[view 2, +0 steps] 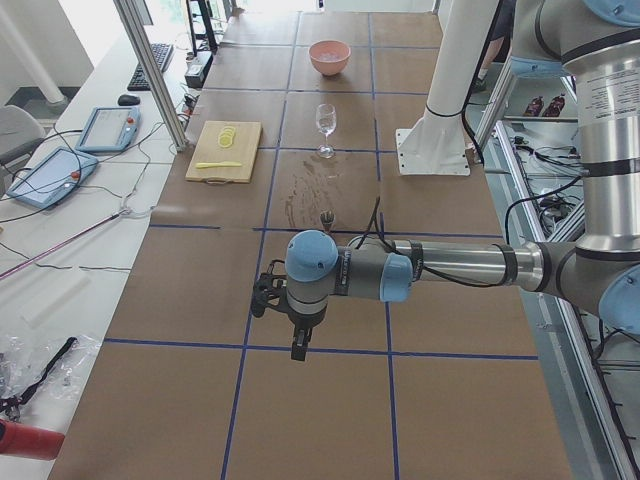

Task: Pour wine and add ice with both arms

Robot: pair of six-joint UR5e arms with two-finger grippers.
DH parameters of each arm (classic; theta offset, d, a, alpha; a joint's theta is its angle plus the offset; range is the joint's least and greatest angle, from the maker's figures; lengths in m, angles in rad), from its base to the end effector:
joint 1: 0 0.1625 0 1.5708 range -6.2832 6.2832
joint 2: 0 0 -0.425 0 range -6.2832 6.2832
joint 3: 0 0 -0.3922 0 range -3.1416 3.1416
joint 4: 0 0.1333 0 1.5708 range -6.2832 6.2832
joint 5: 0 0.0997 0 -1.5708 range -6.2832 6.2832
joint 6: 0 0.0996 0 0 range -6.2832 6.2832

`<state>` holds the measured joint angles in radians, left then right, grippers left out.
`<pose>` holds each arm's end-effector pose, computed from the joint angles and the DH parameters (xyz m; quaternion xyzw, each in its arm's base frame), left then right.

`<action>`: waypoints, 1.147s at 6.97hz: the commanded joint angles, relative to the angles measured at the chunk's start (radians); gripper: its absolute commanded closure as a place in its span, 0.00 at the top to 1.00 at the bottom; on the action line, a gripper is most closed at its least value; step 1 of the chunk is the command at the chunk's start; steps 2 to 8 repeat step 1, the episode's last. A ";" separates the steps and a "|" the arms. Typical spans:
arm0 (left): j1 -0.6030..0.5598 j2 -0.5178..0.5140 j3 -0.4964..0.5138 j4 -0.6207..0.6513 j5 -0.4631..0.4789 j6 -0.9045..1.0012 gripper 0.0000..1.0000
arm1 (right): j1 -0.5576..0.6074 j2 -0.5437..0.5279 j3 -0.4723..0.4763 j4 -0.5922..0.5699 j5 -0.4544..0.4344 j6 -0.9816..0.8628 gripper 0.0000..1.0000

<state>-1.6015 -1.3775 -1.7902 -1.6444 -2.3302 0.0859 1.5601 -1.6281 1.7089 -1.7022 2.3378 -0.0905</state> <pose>-0.0775 -0.4146 0.6313 0.0678 0.3669 0.0441 0.9268 0.0592 -0.4632 0.6318 -0.0085 -0.3747 -0.0374 0.9264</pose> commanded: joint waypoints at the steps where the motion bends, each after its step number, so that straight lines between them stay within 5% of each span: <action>1: 0.000 0.000 0.002 0.000 0.000 0.000 1.00 | 0.000 -0.001 0.000 0.001 0.000 -0.002 1.00; 8: 0.000 0.000 0.002 0.000 0.000 0.000 1.00 | 0.000 -0.001 0.000 0.001 0.000 -0.002 1.00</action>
